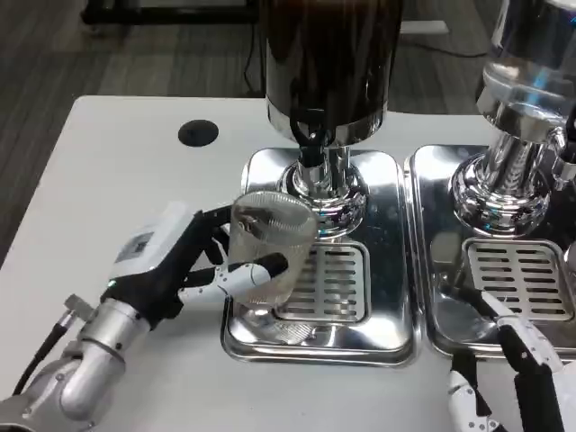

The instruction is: Grasp the cup under the faucet to collect the drink, then remove the cup.

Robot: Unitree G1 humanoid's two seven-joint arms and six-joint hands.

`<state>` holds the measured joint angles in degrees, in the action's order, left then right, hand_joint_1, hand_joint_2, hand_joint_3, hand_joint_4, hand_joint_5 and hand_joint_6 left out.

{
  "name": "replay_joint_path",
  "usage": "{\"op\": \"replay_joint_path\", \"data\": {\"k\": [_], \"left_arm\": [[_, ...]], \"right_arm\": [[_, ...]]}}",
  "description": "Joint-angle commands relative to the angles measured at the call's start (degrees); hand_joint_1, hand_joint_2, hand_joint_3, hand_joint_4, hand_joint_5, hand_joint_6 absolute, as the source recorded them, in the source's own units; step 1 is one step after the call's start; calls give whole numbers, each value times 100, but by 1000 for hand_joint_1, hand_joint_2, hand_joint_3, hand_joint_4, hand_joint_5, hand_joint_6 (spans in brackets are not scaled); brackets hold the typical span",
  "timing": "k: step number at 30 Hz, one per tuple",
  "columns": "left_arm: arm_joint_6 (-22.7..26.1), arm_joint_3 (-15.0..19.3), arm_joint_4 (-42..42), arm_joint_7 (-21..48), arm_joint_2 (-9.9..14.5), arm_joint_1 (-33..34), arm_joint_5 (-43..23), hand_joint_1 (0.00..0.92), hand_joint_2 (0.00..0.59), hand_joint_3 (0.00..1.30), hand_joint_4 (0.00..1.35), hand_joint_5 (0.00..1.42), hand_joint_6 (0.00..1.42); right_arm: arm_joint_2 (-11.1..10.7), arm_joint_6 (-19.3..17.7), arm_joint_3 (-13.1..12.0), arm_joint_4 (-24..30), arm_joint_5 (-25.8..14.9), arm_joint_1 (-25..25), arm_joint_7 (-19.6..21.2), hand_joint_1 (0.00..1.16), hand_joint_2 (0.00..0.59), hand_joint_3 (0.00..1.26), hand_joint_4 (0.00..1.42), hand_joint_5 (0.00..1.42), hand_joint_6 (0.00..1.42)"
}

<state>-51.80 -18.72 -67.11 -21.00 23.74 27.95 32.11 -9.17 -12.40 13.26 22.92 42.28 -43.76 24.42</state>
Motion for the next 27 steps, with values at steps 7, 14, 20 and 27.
{"op": "replay_joint_path", "data": {"k": [7, 14, 20, 27], "left_arm": [[226, -194, -131, 81, -272, 334, 98, 90, 219, 397, 442, 633, 729], [243, -359, -150, 222, -267, 411, 128, 82, 204, 359, 367, 517, 499], [271, -413, -140, 445, -233, 451, 140, 47, 164, 287, 293, 386, 370], [257, -493, -104, 716, -114, 466, 166, 18, 134, 247, 247, 293, 275]], "right_arm": [[138, -72, 41, 99, 48, -133, 97, 411, 517, 219, 197, 159, 266], [188, -83, 59, 43, 45, -78, 94, 413, 517, 219, 200, 159, 267], [209, -89, 88, -77, 19, 82, 92, 413, 517, 219, 200, 160, 267], [206, -103, 101, -169, -24, 214, 85, 415, 517, 219, 201, 167, 267]]}}
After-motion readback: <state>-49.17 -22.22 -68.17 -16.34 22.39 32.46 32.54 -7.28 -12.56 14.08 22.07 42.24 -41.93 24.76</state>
